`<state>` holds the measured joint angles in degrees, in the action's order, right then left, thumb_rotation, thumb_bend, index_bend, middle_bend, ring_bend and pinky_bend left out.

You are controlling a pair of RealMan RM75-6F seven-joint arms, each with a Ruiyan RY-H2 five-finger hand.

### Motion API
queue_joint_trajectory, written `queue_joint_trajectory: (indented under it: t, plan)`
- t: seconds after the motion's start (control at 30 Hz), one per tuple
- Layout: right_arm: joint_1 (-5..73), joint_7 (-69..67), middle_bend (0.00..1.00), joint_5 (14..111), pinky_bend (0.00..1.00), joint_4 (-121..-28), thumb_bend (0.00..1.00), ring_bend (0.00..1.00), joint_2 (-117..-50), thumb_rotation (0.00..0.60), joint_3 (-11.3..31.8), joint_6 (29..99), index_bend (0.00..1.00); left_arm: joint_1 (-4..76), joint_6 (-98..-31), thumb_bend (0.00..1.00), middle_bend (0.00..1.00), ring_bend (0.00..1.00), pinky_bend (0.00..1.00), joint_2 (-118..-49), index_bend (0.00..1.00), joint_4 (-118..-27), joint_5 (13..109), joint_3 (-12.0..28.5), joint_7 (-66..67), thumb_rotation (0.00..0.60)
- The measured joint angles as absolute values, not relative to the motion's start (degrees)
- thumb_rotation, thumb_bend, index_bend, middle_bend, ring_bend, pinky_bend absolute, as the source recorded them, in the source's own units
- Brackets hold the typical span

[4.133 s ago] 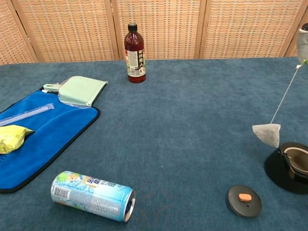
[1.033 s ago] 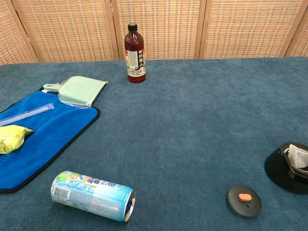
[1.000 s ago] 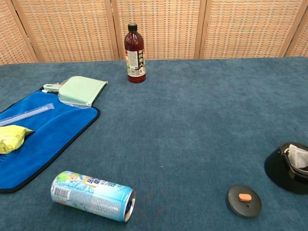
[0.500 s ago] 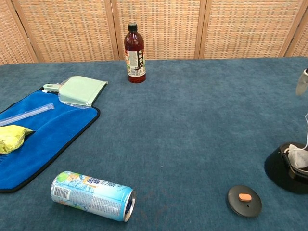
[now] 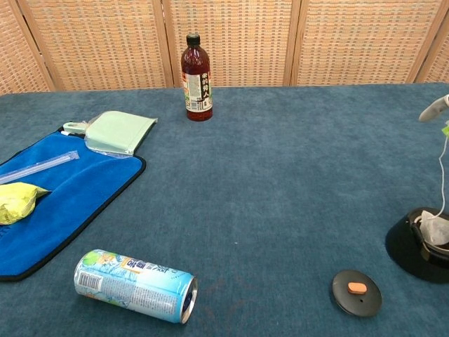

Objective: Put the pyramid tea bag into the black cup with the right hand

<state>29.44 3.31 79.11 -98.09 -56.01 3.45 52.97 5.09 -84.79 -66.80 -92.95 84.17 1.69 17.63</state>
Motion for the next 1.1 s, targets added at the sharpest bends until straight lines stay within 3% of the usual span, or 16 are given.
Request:
queue_joint_trajectory:
  t: [0.07,0.43,0.5,0.67,0.8,0.87,0.93,0.97,1.1]
  plan:
    - [29.64,3.39,1.00,78.71,1.00,-98.50,0.65,1.00,-55.63,0.000,3.46,52.68,0.12,5.07,-84.82,0.35,0.00,0.00,0.00,-66.73,0.00,-93.07,84.20,1.68,17.68,0.600]
    - [29.55,4.80,1.00,77.23,1.00,-98.24,0.25,1.00,-56.21,0.014,3.51,52.78,0.10,5.11,-84.81,0.35,0.00,0.00,0.00,-66.53,0.00,-93.35,84.25,1.70,17.86,0.600]
    - [29.65,5.42,1.00,76.88,1.00,-98.18,0.22,1.00,-56.35,0.057,3.49,52.60,0.10,5.13,-84.78,0.35,0.00,0.00,0.00,-66.52,0.00,-93.39,84.26,1.69,17.88,0.600]
    - [29.80,7.10,1.00,76.05,1.00,-97.79,0.10,1.00,-56.87,0.248,3.51,52.60,0.10,5.14,-84.67,0.35,0.00,0.00,0.00,-66.56,0.00,-93.39,84.13,1.68,17.97,0.600]
    - [29.83,8.85,1.00,75.31,1.00,-97.41,0.09,1.00,-57.25,0.310,3.45,52.71,0.10,5.15,-84.63,0.35,0.00,0.00,0.00,-66.60,0.00,-93.28,84.05,1.71,17.94,0.600]
    - [29.87,9.68,1.00,74.96,1.00,-97.33,0.10,1.00,-57.38,0.413,3.42,52.72,0.10,5.14,-84.63,0.35,0.00,0.00,0.00,-66.60,0.00,-93.21,84.01,1.73,17.84,0.600]
    - [29.95,10.57,1.00,74.49,1.00,-97.38,0.15,1.00,-57.45,0.570,3.40,52.68,0.10,5.13,-84.64,0.35,0.00,0.00,0.00,-66.60,0.00,-93.16,84.01,1.72,17.75,0.600]
    - [30.00,10.96,1.00,74.08,1.00,-97.54,0.18,1.00,-57.45,0.597,3.39,52.61,0.10,5.11,-84.64,0.35,0.00,0.00,0.00,-66.62,0.00,-93.10,84.01,1.71,17.67,0.600]
    - [30.19,12.09,1.00,73.31,1.00,-97.89,0.27,1.00,-57.39,0.600,3.41,52.42,0.10,5.08,-84.54,0.35,0.00,0.00,0.00,-66.73,0.00,-92.90,83.96,1.62,17.47,0.600]
